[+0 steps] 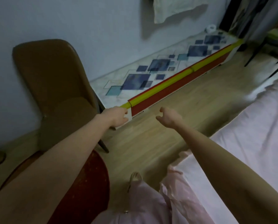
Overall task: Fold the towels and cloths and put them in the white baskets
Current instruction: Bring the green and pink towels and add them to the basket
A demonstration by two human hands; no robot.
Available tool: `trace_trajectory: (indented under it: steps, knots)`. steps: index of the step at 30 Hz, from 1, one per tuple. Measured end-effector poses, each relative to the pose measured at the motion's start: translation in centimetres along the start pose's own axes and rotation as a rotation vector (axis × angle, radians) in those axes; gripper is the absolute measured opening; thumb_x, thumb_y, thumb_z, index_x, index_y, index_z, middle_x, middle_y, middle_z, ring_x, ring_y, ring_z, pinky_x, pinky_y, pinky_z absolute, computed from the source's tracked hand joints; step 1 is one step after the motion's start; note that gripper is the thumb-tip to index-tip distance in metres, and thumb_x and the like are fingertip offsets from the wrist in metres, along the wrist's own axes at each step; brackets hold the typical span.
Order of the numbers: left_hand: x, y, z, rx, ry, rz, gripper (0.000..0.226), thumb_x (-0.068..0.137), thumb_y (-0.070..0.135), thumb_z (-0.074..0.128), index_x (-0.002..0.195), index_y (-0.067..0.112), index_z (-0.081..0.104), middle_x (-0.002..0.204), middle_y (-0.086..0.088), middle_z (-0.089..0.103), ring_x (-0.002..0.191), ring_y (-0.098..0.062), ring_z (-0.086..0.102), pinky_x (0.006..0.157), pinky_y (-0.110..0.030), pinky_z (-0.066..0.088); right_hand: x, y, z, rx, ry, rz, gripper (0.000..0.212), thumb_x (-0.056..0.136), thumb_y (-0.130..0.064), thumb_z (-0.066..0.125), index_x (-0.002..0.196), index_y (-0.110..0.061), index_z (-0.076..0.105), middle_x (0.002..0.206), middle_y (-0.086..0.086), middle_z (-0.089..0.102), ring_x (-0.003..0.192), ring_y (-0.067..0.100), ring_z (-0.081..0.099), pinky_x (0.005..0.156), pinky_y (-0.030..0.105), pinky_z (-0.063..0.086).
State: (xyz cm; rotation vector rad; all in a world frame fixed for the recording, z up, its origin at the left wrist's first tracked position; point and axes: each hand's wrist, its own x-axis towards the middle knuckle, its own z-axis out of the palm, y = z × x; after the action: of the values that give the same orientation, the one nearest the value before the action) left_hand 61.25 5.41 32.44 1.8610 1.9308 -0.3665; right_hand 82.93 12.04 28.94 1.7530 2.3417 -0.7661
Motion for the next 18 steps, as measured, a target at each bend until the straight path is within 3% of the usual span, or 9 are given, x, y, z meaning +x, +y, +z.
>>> trace_trajectory:
  steps: [9,14,18]
  knots:
    - [24.6,2.8,-12.8,0.121,-0.019,0.187,0.046,0.1,0.04,0.044,0.138,0.015,0.045,0.138,-0.01,0.051,0.122,-0.028,0.051,0.096,-0.041,0.046,17.9,6.1,-12.1,0.06,0.1,0.206,0.045,0.097,-0.035,0.05,0.133,-0.01,0.045,0.131,0.014,0.057,0.117,0.032,0.056,0.089,0.039,0.049]
    - [40.1,7.8,-19.0,0.201,-0.017,0.363,0.04,0.1,0.038,0.043,0.125,0.01,0.053,0.125,-0.013,0.058,0.11,-0.029,0.056,0.088,-0.038,0.048,27.2,13.1,-18.2,0.124,0.149,0.403,0.047,0.097,-0.035,0.05,0.136,-0.01,0.042,0.133,0.014,0.056,0.118,0.033,0.055,0.094,0.043,0.049]
    - [50.5,14.0,-25.6,0.303,-0.062,0.504,0.042,0.101,0.038,0.042,0.133,0.012,0.049,0.133,-0.011,0.054,0.116,-0.028,0.054,0.09,-0.038,0.047,32.8,18.0,-24.3,0.202,0.205,0.537,0.046,0.098,-0.034,0.05,0.137,-0.01,0.042,0.132,0.013,0.056,0.113,0.03,0.058,0.089,0.043,0.053]
